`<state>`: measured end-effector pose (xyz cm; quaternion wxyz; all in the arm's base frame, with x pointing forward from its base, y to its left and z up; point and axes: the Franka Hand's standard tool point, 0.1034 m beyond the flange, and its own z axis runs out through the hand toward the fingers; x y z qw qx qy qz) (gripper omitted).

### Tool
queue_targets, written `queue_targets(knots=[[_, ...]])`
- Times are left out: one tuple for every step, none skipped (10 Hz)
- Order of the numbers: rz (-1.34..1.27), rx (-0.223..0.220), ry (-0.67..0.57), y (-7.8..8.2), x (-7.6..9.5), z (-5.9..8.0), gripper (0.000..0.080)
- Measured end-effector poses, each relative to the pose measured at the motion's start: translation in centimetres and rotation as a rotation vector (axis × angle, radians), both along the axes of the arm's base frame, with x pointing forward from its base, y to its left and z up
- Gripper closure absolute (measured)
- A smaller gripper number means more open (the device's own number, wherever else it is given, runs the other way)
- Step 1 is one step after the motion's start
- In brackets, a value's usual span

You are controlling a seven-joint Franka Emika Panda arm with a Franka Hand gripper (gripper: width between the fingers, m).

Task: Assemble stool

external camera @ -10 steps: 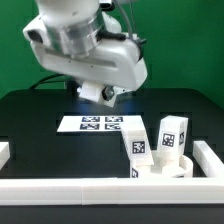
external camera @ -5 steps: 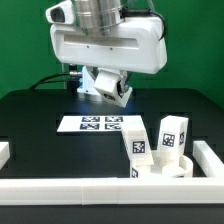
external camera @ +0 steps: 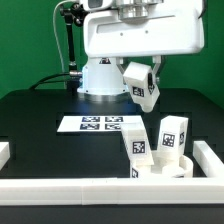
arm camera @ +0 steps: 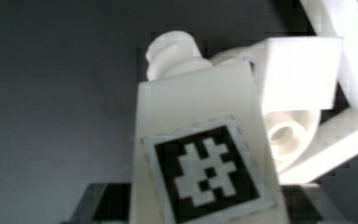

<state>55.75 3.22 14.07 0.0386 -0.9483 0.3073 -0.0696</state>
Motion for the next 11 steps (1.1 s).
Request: queue_targets(knots=[[-0.002, -0.007, -0.022, 0.4, -0.1, -0.2, 0.0475], [-0.017, -0.020, -0.101, 1.1, 0.4, -0.1, 0.0475], [-0.015, -0.027, -0.150, 2.1, 0.4, -0.3, 0.0475], [0.002, -0.025, -0.157, 3.1, 0.7, -0.1, 0.0475], [0.010, -0.016, -0.147, 3.7, 1.7, 0.7, 0.0475], [0.011, -0.010, -0.146, 4.1, 2.6, 1.2, 0.0475], [0.017, -0.009, -0.142, 4.5, 2.9, 1.3, 0.0475], [0.020, -0.010, -0.141, 4.5, 2.9, 1.2, 0.0475], [0.020, -0.011, -0.141, 4.4, 2.9, 1.1, 0.0475], [0.020, -0.011, -0.140, 4.5, 2.9, 1.1, 0.0475], [0.025, -0.012, -0.137, 4.4, 2.9, 1.1, 0.0475]])
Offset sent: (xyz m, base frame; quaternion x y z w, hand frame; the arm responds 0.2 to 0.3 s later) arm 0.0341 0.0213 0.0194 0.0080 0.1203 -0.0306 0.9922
